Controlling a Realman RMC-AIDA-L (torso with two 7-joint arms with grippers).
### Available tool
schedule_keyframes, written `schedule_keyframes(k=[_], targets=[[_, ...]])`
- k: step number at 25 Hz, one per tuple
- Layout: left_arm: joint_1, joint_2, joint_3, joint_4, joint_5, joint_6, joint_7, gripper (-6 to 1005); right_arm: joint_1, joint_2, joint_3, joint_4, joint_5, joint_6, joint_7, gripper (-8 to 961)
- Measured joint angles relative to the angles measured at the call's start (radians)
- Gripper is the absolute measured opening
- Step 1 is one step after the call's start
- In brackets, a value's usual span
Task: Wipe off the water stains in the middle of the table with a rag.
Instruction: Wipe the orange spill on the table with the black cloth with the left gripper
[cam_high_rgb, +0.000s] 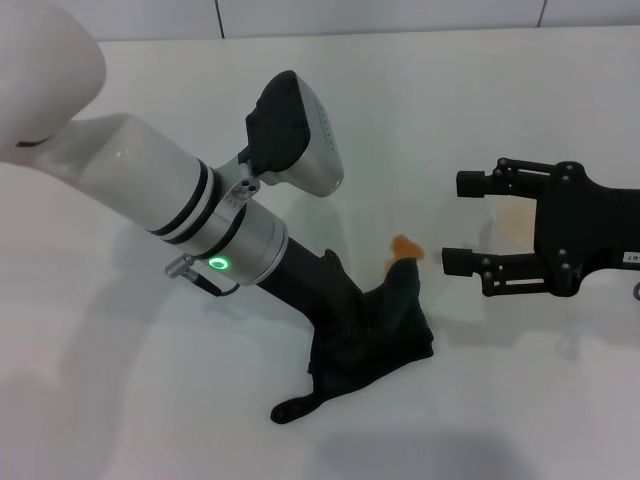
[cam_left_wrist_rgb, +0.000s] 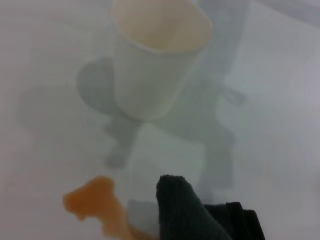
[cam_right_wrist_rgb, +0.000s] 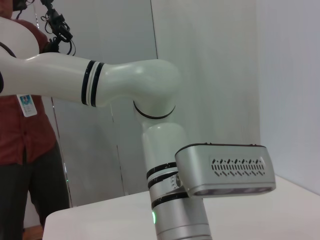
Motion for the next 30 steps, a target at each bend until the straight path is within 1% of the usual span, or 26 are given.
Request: schedule_keyframes(k=[6, 9, 13, 22, 30], targets=[[-0.006, 0.008, -0.009, 0.001, 0.012, -0.052, 0.008, 76, 0.001, 0.000, -0.001, 0.000, 0.002, 0.000, 0.000, 832], [-0.015, 0.011, -0.033, 0.001, 0.038, -0.067, 0.008, 76, 0.001, 0.000, -0.001, 0.000, 0.003, 0.000, 0.000, 832], [-0.022, 0.010, -0.074, 0.001, 0.101, -0.081, 0.008, 76, 0.002, 0.001, -0.001, 0.000, 0.004, 0.000, 0.002, 832], [-0.037, 0.012, -0.080, 0.006, 0.126, -0.116, 0.006, 75, 0.003, 0.002, 0.001, -0.004, 0.004, 0.000, 0.005, 833], [-0.041, 0.010, -0.100, 0.018, 0.143, -0.138, 0.006, 75, 0.002, 0.002, 0.006, -0.006, 0.004, -0.003, 0.006, 832]])
